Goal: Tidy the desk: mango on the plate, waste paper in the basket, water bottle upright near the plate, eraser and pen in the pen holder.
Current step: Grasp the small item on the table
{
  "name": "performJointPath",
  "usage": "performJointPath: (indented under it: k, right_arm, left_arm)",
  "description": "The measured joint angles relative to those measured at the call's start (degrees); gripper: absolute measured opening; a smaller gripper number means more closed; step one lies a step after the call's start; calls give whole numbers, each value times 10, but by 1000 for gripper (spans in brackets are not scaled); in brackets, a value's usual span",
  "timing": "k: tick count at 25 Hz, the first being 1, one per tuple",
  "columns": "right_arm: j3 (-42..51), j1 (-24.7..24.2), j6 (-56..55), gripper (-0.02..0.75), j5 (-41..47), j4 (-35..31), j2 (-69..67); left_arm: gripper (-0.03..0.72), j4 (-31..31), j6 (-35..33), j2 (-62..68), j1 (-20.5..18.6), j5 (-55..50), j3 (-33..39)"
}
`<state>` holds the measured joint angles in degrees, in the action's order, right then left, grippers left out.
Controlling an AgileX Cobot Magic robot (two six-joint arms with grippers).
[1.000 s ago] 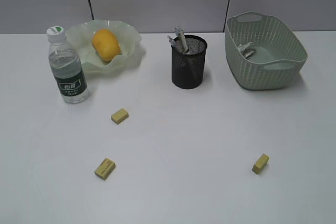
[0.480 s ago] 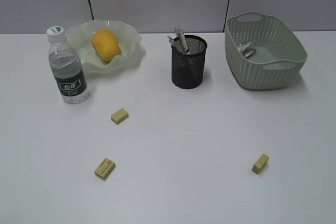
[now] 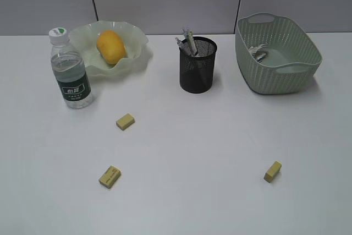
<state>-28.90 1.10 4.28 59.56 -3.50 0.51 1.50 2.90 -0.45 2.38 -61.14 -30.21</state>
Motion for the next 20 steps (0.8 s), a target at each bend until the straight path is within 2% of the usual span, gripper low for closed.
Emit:
performJointPath:
  k: [15,20]
  right_arm:
    - [0,0,0,661,0,0,0]
    - [0,0,0,661,0,0,0]
  left_arm:
    - [545,27,0,2,0,-1,0]
    - [545,28,0,72,0,-27,-18]
